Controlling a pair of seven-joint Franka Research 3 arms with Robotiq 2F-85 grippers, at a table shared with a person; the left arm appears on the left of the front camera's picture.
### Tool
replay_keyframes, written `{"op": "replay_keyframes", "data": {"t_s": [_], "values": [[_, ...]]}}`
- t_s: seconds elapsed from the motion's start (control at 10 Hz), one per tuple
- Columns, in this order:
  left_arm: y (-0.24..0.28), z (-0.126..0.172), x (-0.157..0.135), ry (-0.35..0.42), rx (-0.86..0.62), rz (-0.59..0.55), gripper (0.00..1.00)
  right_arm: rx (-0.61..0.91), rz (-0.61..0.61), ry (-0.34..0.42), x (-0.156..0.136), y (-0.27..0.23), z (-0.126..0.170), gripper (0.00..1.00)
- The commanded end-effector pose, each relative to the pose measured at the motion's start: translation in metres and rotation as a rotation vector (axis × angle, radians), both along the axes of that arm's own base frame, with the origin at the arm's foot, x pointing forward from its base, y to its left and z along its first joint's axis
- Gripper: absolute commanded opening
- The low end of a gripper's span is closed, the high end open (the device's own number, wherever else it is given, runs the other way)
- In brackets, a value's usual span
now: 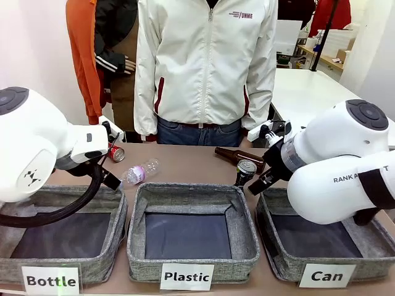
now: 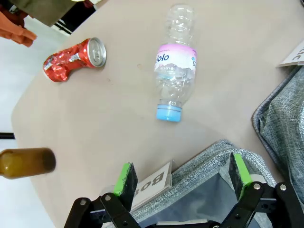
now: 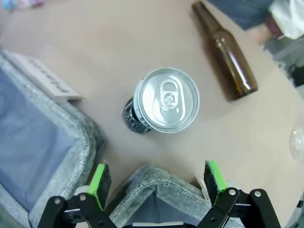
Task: Sort the can waste into the basket.
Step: Pick up the can waste from the table and place it in the right Fabric basket.
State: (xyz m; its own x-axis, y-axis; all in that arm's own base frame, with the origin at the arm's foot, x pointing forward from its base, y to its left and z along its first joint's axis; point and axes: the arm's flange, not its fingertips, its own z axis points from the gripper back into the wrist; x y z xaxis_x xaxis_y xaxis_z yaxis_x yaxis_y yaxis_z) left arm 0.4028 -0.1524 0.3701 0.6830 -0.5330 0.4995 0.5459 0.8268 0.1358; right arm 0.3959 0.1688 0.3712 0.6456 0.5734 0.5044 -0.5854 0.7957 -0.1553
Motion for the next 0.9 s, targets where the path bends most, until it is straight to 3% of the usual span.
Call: {"op": "replay_keyframes", "data": {"t_s": [0.0, 0.8], "values": [[0.0003, 0.0001, 0.0001, 0.000, 0.000, 0.000, 1.00, 0.000, 0.000, 0.000, 0.0000, -0.0001, 0.0000, 1.00], [-0.0002, 0.0000, -0.0001, 0.000, 0.000, -0.001, 1.00, 0.000, 0.000, 0.000, 0.0000, 0.0000, 0.0000, 1.00]]}}
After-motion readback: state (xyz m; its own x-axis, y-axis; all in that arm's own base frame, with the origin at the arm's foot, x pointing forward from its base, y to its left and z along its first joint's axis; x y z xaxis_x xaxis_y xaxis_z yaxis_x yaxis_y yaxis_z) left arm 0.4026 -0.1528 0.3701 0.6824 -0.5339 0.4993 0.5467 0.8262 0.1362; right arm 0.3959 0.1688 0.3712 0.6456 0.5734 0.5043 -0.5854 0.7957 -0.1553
